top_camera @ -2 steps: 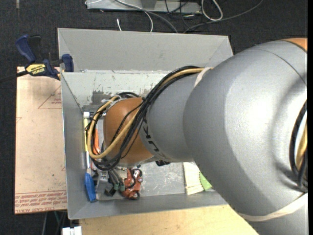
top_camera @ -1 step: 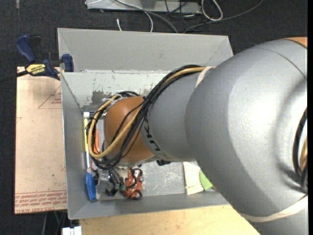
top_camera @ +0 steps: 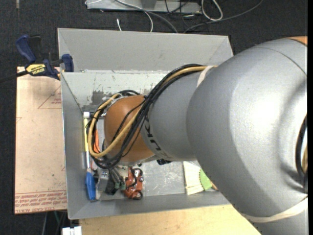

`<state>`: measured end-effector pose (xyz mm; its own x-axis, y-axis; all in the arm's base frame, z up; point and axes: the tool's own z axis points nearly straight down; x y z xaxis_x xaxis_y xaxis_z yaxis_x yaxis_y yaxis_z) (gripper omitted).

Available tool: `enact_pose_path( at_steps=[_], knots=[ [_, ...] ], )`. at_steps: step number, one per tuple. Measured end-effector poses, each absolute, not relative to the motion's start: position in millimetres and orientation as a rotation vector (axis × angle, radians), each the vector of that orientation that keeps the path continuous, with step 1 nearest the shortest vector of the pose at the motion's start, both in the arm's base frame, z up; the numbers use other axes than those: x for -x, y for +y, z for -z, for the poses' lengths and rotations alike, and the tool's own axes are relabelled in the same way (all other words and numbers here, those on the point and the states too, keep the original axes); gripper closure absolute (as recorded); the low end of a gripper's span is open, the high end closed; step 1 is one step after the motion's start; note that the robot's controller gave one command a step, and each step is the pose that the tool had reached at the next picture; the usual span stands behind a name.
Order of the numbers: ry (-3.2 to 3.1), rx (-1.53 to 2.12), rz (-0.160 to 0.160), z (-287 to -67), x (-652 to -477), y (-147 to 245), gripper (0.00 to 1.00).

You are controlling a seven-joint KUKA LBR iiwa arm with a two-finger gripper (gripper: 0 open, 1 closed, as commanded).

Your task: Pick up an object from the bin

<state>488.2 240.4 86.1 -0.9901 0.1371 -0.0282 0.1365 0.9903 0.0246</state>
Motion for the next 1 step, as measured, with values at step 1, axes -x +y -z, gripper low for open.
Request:
enact_pose_path(
  at_steps=[1],
  knots=[
    [3.105, -0.214, -0.034, -94.9, -487.8, 240.0, 1.0]
  ],
)
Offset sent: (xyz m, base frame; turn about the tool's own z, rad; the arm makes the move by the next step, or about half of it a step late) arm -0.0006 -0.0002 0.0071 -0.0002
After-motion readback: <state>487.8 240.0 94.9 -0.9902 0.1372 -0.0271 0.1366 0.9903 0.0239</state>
